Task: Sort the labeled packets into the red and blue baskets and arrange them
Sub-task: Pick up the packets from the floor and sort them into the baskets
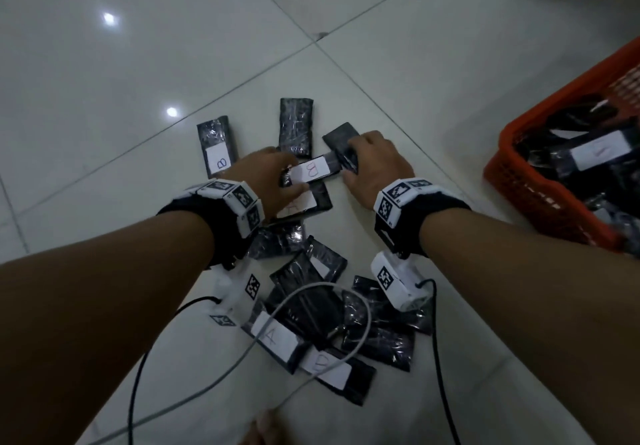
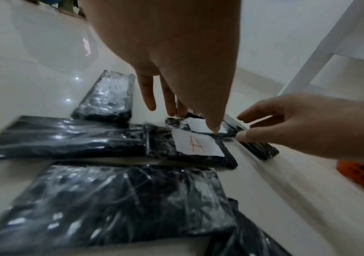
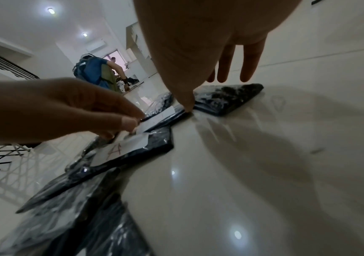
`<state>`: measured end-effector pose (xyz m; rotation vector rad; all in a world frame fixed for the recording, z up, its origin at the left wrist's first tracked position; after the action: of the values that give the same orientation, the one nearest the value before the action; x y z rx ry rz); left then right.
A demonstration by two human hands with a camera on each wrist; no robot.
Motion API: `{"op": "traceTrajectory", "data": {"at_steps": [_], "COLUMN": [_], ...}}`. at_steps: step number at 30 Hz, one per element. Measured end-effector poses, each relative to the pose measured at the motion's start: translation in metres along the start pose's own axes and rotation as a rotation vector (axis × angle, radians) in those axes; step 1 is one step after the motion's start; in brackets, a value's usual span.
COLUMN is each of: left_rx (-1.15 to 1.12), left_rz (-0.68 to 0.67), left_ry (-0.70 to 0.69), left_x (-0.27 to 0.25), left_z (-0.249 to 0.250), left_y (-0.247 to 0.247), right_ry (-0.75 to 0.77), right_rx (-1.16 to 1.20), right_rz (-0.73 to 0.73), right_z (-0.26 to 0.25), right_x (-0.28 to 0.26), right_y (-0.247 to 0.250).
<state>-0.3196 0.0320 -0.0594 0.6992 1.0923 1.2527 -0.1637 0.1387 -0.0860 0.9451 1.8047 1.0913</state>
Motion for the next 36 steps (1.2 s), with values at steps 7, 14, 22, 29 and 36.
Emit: {"op": "traceTrajectory", "data": {"at_steps": [7,14,22,29,36], "left_rx": [-0.009,-0.037,-0.472,-1.428,-0.681], "left_rz": [0.002,0.013,0.145,-0.044,-0.086], "left_ry": [-0.016,-0.043,0.15,0.315,-0.082], "left_x": [0.044,0.053,0.04,0.043,0.078], "left_z": [0.003,0.017,0.058,0.147,0.252], "left_y": [-0.012,-0.017,0.004,0.036,0.04], "right_ry": [0.031,-0.209,-0.252,-0.319,-0.327], "right_rx": [-0.031,0.303,0.365,0.682,0.531], "right_rz": [-0.039,-0.086,-0.155,-0.048,0.263], "right_z": [0.009,0.049,0.064,0.102,0.192], "right_x": [0.006,0.006,-0.023,-0.066,-0.105], "right_y": [0.007,0.026,0.038,0.094,0.177]}}
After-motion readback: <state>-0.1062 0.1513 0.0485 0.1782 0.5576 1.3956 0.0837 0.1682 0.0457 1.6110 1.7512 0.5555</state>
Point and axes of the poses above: each hand's wrist, its own x-axis towards the middle knuckle, its own y-axis out of the back of the hand, z = x × y, the point moved 2 cm from there along x, towards the middle knuckle, and after that the axes turned 15 degrees about -y, right-handed, at the moved point
